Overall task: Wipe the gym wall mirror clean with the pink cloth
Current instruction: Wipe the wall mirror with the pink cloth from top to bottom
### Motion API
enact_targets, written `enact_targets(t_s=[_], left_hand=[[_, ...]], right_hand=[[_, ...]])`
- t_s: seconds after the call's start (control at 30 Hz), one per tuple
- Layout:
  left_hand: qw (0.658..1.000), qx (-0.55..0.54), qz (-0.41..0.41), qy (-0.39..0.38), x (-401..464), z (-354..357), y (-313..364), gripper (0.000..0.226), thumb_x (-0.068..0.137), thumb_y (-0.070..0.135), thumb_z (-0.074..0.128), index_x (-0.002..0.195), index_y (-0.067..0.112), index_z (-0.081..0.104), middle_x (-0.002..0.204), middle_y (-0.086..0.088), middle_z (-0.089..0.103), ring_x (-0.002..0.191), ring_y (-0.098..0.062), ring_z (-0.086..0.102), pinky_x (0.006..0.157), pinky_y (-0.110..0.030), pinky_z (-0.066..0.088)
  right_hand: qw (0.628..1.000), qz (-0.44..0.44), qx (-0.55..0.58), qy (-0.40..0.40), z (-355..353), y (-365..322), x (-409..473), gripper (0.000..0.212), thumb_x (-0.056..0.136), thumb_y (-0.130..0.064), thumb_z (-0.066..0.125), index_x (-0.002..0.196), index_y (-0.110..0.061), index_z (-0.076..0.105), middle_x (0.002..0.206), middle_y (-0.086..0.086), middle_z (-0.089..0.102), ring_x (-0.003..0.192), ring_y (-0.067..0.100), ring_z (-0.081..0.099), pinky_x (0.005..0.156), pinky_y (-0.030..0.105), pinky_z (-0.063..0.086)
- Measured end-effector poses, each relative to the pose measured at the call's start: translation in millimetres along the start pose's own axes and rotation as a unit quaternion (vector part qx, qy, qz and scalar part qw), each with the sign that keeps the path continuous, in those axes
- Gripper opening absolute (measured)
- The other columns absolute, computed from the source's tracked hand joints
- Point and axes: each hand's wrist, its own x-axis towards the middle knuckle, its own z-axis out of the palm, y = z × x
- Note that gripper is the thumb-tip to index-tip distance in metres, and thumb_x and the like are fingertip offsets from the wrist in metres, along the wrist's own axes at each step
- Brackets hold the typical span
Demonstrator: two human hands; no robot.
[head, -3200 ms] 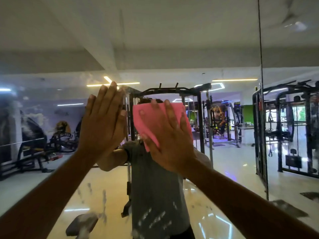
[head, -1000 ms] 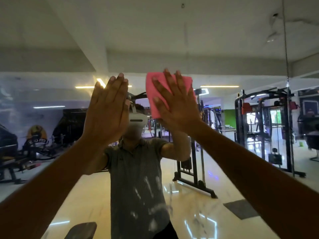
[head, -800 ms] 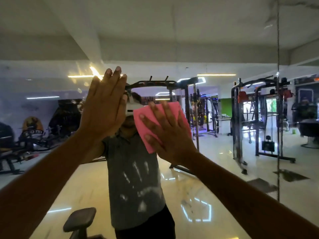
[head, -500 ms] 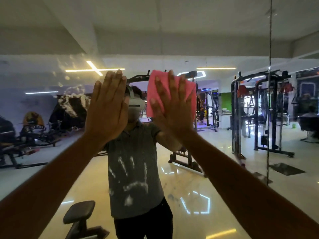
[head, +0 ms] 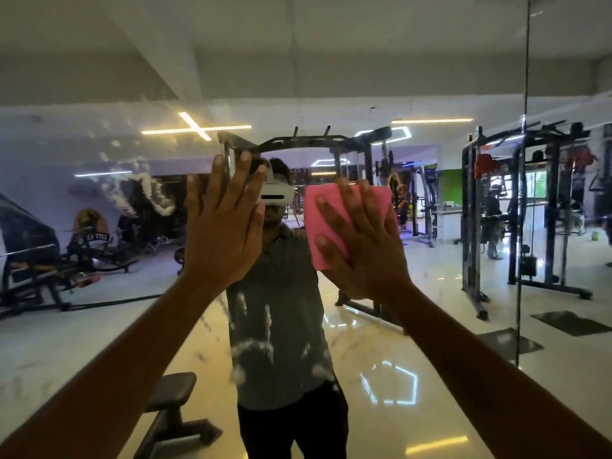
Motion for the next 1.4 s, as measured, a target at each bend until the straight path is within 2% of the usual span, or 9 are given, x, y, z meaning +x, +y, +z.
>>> enact_targets(t_s=[0.1,0.17,0.37,0.57,0.67,0.83,1.07,1.23,1.4], left_hand=[[1.000,-0.004,0.003,0.009,-1,3,7,0.061,0.116,0.047,0.019,0.174,0.027,0.017,0.183,-0.002,0.004,0.169,-0.031,-0.003,0.129,-0.074,0.006],[1.000,-0.011,-0.007,0.019,1,7,16,0.061,0.116,0.045,0.021,0.174,0.026,0.020,0.183,-0.002,0.007,0.169,-0.030,-0.002,0.128,-0.074,0.005],[0.997,-0.063,-0.013,0.044,2,8,9,0.063,0.115,0.042,0.032,0.172,0.016,0.025,0.182,-0.006,0.014,0.169,-0.027,0.006,0.131,-0.067,0.014],[0.997,-0.054,-0.012,0.052,10,3,5,0.063,0.116,0.043,0.023,0.172,0.014,0.024,0.181,-0.006,0.016,0.169,-0.026,0.004,0.132,-0.064,0.016],[0.997,-0.043,-0.032,0.051,29,-2,-12,0.063,0.116,0.041,0.023,0.173,0.014,0.022,0.182,-0.008,0.013,0.169,-0.026,0.002,0.133,-0.062,0.012],[0.999,-0.021,-0.001,0.038,38,-15,-42,0.063,0.116,0.040,0.027,0.174,0.015,0.018,0.182,-0.008,0.007,0.169,-0.025,0.001,0.135,-0.057,0.010],[0.999,-0.022,-0.014,0.041,36,-46,-95,0.063,0.116,0.041,0.023,0.174,0.016,0.018,0.182,-0.006,0.008,0.169,-0.026,0.001,0.136,-0.056,0.004],[0.999,-0.021,0.018,0.018,31,-59,-137,0.060,0.116,0.041,0.022,0.172,0.018,0.025,0.181,-0.007,0.017,0.169,-0.027,0.008,0.135,-0.060,0.012],[0.999,0.000,0.007,0.038,17,-68,-169,0.062,0.116,0.038,0.024,0.173,0.014,0.020,0.182,-0.009,0.010,0.169,-0.030,0.006,0.135,-0.060,0.010]], right_hand=[[0.990,0.139,-0.015,0.030,-8,30,33,0.078,0.113,-0.068,0.025,0.176,-0.023,0.019,0.184,0.015,0.007,0.169,0.042,0.004,0.132,0.073,0.015],[0.983,0.176,-0.025,0.053,-9,19,79,0.077,0.113,-0.065,0.034,0.175,-0.022,0.022,0.182,0.018,0.011,0.168,0.046,0.008,0.131,0.073,0.012],[1.000,0.006,0.006,0.015,1,-5,19,0.073,0.112,-0.058,0.041,0.175,-0.028,0.022,0.185,0.009,0.001,0.170,0.036,-0.003,0.131,0.074,0.008],[0.989,0.130,-0.037,0.055,-15,25,118,0.074,0.113,-0.066,0.019,0.176,-0.030,0.011,0.184,0.014,0.004,0.168,0.045,0.005,0.128,0.077,0.017],[0.995,0.069,-0.046,0.052,-13,-17,162,0.075,0.112,-0.067,0.020,0.176,-0.029,0.011,0.184,0.015,0.003,0.168,0.047,0.002,0.129,0.078,0.009],[0.999,-0.040,-0.025,0.001,-1,-23,85,0.069,0.114,-0.058,0.028,0.176,-0.030,0.016,0.185,0.007,-0.002,0.170,0.037,-0.006,0.129,0.078,0.011],[0.990,0.134,-0.024,0.037,-13,-62,181,0.075,0.112,-0.066,0.026,0.176,-0.032,0.009,0.184,0.015,0.001,0.168,0.048,0.000,0.128,0.080,0.008],[0.999,-0.009,-0.027,0.020,10,-117,133,0.077,0.111,-0.069,0.028,0.176,-0.032,0.012,0.185,0.009,-0.005,0.170,0.040,-0.008,0.130,0.077,0.003],[0.999,0.039,-0.017,0.019,6,-104,129,0.076,0.111,-0.070,0.023,0.176,-0.031,0.016,0.184,0.011,0.002,0.169,0.043,0.001,0.128,0.079,0.014]])
